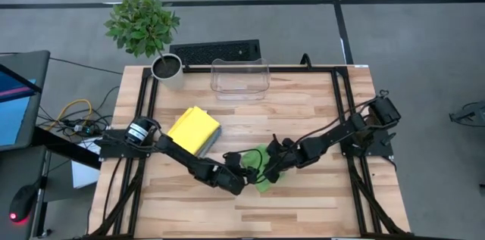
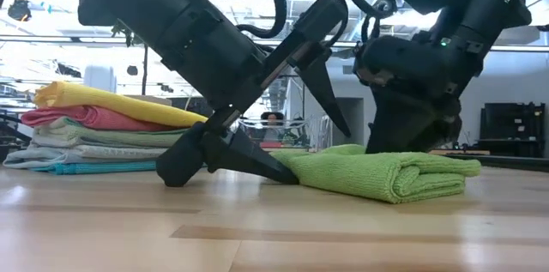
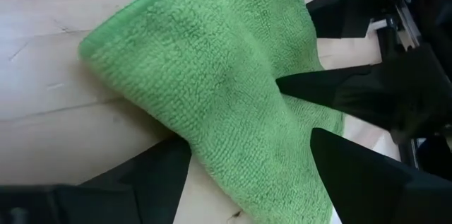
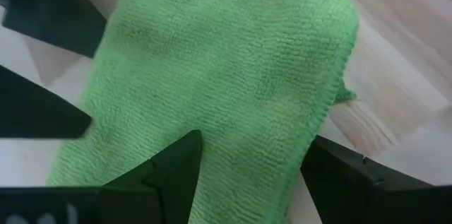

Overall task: Fold microfiber towels
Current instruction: Stack the folded green microfiber cloth on top of the folded yellow microfiber cloth

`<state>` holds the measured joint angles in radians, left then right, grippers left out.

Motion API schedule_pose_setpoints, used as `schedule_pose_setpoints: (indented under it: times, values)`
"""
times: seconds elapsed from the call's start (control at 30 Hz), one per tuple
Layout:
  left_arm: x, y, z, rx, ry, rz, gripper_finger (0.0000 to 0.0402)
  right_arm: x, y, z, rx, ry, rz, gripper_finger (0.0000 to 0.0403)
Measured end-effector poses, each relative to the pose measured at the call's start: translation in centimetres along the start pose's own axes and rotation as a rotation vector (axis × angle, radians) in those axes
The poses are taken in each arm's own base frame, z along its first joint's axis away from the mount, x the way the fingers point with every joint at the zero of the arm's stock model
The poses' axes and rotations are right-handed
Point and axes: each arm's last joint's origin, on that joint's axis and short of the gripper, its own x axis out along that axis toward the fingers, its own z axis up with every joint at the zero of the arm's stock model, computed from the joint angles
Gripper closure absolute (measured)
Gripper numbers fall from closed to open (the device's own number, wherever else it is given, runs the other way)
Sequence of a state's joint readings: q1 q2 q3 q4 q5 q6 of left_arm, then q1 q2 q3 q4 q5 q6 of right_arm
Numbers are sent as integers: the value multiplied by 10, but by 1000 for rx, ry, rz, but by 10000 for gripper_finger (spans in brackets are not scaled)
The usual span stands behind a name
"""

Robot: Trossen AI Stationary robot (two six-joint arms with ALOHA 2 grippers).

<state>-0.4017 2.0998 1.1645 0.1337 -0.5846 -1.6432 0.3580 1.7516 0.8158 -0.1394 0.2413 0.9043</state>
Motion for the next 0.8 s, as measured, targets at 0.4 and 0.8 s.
schedule_pose_setpoints:
  times: [0.4,0.8]
  values:
    - [7,5,1,24,-53,20,217,6,-1,2,14,-7,-1,148]
    - [13,10,2,142,-108,37,392,12,-1,1,2,-17,7,317]
